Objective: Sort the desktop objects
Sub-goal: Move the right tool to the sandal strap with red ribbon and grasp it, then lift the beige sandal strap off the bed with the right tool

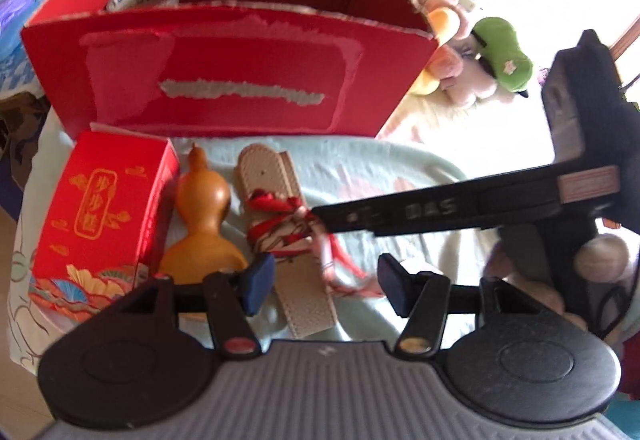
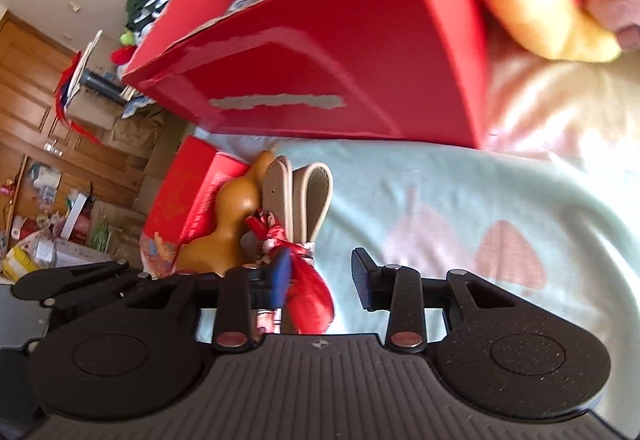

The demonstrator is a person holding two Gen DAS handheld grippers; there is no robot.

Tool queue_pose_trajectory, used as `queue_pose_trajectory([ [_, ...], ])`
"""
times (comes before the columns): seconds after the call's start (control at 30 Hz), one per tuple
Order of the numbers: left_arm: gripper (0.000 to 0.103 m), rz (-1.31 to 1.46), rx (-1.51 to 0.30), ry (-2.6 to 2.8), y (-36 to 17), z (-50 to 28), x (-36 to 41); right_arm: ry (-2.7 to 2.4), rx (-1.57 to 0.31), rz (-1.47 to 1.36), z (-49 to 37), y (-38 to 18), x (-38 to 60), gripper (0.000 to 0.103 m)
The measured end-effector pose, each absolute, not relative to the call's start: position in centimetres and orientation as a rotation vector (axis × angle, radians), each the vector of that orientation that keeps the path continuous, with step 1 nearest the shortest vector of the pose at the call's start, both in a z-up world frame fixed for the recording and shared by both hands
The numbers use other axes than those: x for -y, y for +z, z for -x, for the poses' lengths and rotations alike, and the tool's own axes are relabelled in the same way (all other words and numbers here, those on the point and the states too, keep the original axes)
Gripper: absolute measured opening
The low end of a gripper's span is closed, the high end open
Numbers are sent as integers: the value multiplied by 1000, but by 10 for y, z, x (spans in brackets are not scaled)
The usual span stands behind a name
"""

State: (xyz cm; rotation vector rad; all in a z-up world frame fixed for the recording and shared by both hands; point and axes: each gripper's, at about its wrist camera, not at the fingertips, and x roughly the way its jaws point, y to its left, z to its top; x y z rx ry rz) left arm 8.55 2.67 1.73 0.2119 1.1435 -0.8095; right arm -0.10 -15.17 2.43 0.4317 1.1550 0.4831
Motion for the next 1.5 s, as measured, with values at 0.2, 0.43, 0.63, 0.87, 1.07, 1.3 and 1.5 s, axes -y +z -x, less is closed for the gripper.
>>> queue_pose_trajectory([
  [0.2, 60, -246, -1157, -775, 5, -93, -15, 474, -1150, -510, 2, 19, 166, 35],
  [0.43, 66, -268, -1170, -769, -8, -102, -6, 511, -1129, -578, -2, 20, 168, 37],
  [0.63, 69, -289, -1155, -772, -9, -99, -2, 526, -1148, -546, -7, 18, 156, 44],
  [0.87, 64, -320, -1138, -754, -10, -100, 3, 523, -1159, -565, -12, 9, 151, 42],
  [1.07, 66, -367, -1120, -757, -11, -95, 11, 524, -1159, -564, -8, 12, 161, 33],
  [1.3, 64, -336, -1124, -795, -6, -92, 6, 505, -1135, -599, 7, 17, 182, 28],
  [1.5, 59, -364, -1148, -834, -10, -83, 18, 443, -1134, -683, 21, 14, 201, 28],
])
